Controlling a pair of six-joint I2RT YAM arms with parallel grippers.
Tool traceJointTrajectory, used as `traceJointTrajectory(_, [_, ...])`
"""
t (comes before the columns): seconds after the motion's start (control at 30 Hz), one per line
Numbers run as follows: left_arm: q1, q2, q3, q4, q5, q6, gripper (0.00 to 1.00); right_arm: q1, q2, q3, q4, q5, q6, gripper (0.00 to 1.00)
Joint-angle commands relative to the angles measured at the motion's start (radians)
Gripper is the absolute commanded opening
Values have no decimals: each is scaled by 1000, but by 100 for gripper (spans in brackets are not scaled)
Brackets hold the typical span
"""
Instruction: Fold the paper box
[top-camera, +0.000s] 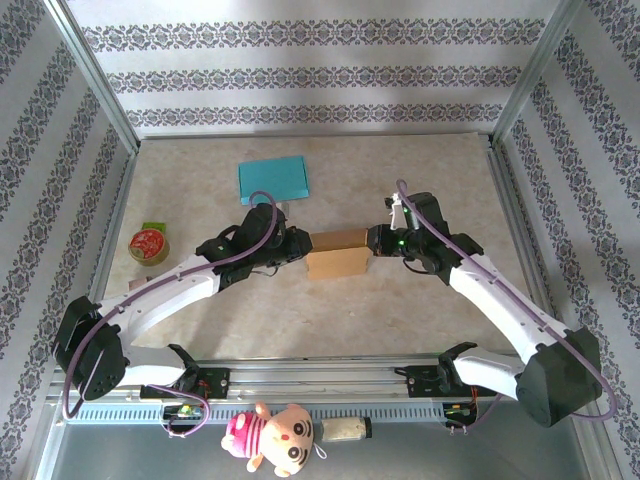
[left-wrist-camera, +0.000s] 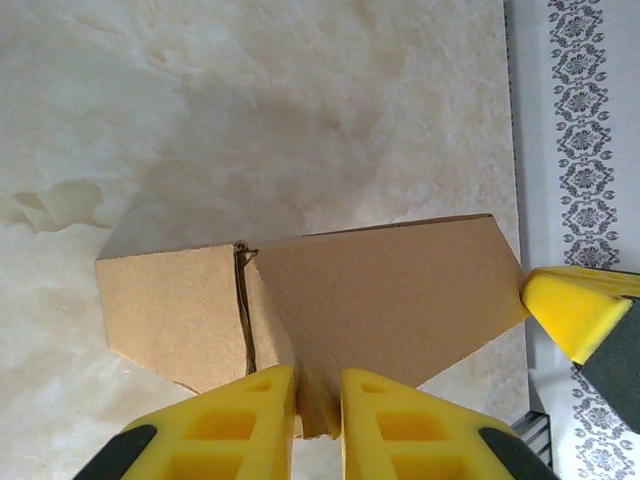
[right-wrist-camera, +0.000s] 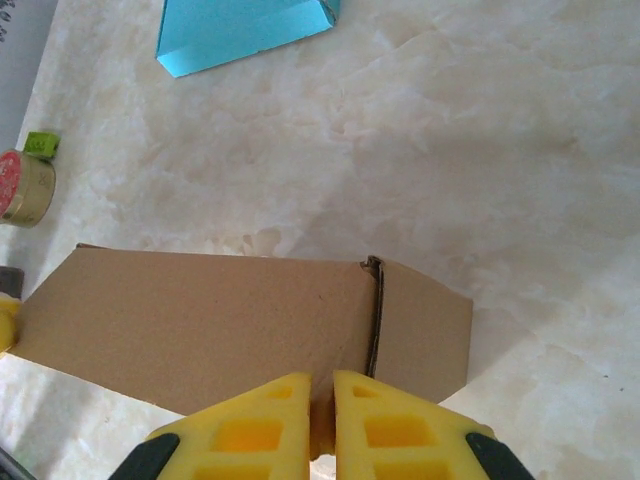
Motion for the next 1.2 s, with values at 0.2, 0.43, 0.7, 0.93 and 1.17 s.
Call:
traceJointTrajectory(0.2, [-26,-12,-30,-120,-37,31,18,24,-17,-21,-116,42,-49,15])
traceJointTrajectory(0.43, [-26,-52,46,-72,-61,113,31,12,-43,84,-130,4,-39,40])
traceJointTrajectory(0.7, [-26,-65,8,-63,-107,109,44,-23,-21,52,-111,8,-21,54])
traceJointTrajectory(0.93, [-24,-23,-50,63,-69,73,51,-36,3,-2,-64,-8,-8,34])
traceJointTrajectory(1.17, [-24,3,-152,57,-80,21,29,-33,16,-111,-34,-7,-11,27])
